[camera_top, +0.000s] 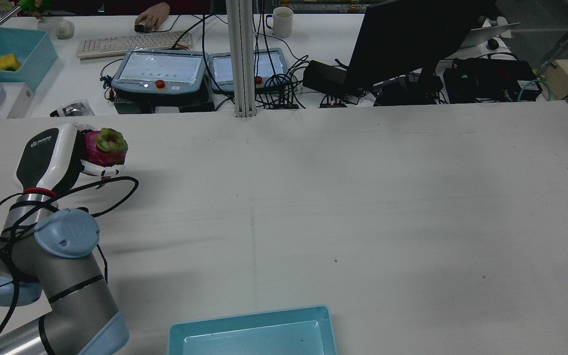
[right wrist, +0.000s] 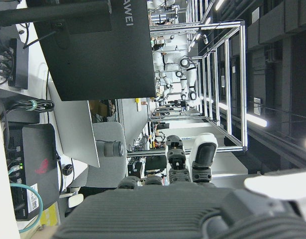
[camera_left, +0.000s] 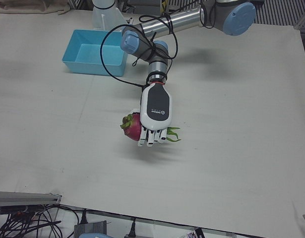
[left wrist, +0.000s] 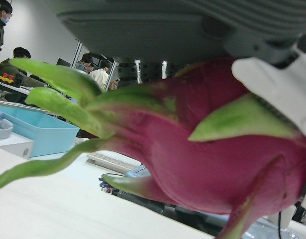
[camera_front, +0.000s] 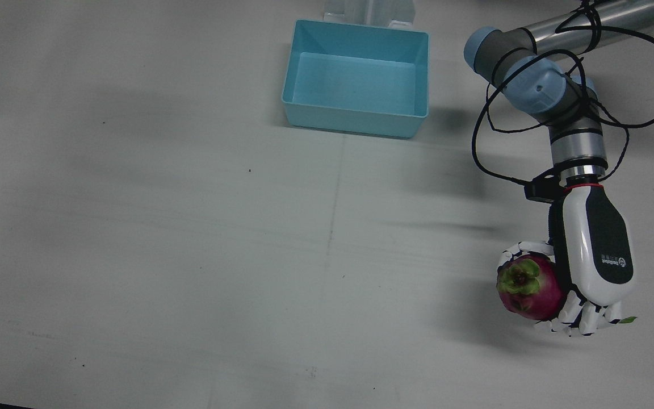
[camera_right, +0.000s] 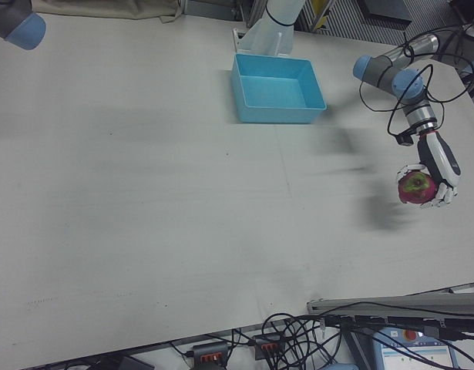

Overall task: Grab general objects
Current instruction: 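Lift the dragon fruit up off the table with the left hand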

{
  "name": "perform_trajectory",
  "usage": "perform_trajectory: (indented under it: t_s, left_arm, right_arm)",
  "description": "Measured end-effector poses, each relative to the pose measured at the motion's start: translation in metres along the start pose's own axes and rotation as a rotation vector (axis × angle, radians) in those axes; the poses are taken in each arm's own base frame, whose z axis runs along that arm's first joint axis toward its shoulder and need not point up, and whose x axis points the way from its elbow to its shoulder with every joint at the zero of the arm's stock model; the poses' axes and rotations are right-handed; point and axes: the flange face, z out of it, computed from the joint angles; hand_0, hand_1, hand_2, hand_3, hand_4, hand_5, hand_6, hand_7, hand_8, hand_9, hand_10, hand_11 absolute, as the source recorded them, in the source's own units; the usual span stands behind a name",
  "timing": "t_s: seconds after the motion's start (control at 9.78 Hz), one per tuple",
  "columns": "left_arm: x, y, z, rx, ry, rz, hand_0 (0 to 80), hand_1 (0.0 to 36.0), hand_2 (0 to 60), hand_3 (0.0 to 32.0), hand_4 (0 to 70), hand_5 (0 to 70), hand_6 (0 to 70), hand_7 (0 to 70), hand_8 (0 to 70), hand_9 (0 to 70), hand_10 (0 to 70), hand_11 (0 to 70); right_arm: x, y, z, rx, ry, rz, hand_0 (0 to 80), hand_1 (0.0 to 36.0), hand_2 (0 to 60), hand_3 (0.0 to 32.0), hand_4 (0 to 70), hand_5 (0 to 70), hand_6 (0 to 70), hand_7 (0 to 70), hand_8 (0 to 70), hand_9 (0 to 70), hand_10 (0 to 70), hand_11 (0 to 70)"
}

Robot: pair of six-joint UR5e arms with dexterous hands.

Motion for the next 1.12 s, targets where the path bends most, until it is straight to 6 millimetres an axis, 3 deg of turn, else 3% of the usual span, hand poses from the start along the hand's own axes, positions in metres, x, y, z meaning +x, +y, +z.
perform_trajectory:
  t_s: [0.2, 0.31, 0.51, 0.61, 0.72, 0.92, 1.12]
  left_arm:
    - [0.062, -0.002, 0.016, -0.02, 0.017, -0.126, 45.9, 17.5, 60.0, 0.0, 70.0, 70.0, 46.6, 70.0, 52.2, 68.7, 67.2, 70.0]
    - [0.094, -0.004, 0.027, -0.056, 0.026, -0.183, 45.9, 20.2, 60.0, 0.0, 70.0, 70.0, 47.4, 70.0, 52.1, 70.0, 69.3, 70.0]
    - [0.149, -0.016, 0.053, -0.171, 0.054, -0.315, 46.5, 17.2, 60.0, 0.0, 70.0, 70.0, 50.3, 70.0, 53.7, 70.0, 70.0, 70.0]
    - [0.165, -0.019, 0.064, -0.242, 0.071, -0.386, 46.4, 12.9, 60.0, 0.0, 70.0, 70.0, 52.4, 70.0, 56.1, 70.0, 70.0, 70.0]
    - [0.171, -0.022, 0.072, -0.314, 0.083, -0.467, 45.6, 9.7, 60.0, 0.0, 70.0, 70.0, 52.1, 70.0, 57.2, 70.0, 69.2, 70.0]
    - [0.157, -0.035, 0.079, -0.419, 0.063, -0.642, 45.8, 7.6, 60.0, 0.0, 70.0, 70.0, 52.1, 70.0, 57.3, 70.0, 68.6, 70.0]
    - [0.142, -0.053, 0.066, -0.492, 0.055, -0.738, 46.4, 9.8, 60.0, 0.0, 70.0, 70.0, 52.1, 70.0, 56.2, 70.0, 67.8, 70.0]
  right_arm:
    - [0.0, 0.0, 0.0, 0.0, -0.001, 0.0, 0.0, 0.0, 0.0, 0.0, 0.0, 0.0, 0.0, 0.0, 0.0, 0.0, 0.0, 0.0]
    - [0.0, 0.0, 0.0, 0.0, -0.001, 0.0, 0.0, 0.0, 0.0, 0.0, 0.0, 0.0, 0.0, 0.0, 0.0, 0.0, 0.0, 0.0]
    - [0.0, -0.001, -0.001, 0.001, -0.001, 0.001, 0.0, 0.0, 0.0, 0.0, 0.0, 0.0, 0.0, 0.0, 0.0, 0.0, 0.0, 0.0]
    - [0.0, -0.001, -0.001, 0.001, -0.001, 0.001, 0.0, 0.0, 0.0, 0.0, 0.0, 0.0, 0.0, 0.0, 0.0, 0.0, 0.0, 0.0]
    - [0.0, -0.001, -0.001, 0.002, 0.0, 0.001, 0.0, 0.0, 0.0, 0.0, 0.0, 0.0, 0.0, 0.0, 0.0, 0.0, 0.0, 0.0]
    - [0.0, -0.002, -0.001, 0.003, 0.0, 0.001, 0.0, 0.0, 0.0, 0.0, 0.0, 0.0, 0.0, 0.0, 0.0, 0.0, 0.0, 0.0]
    - [0.0, -0.002, -0.001, 0.004, 0.0, 0.002, 0.0, 0.0, 0.0, 0.0, 0.0, 0.0, 0.0, 0.0, 0.0, 0.0, 0.0, 0.0]
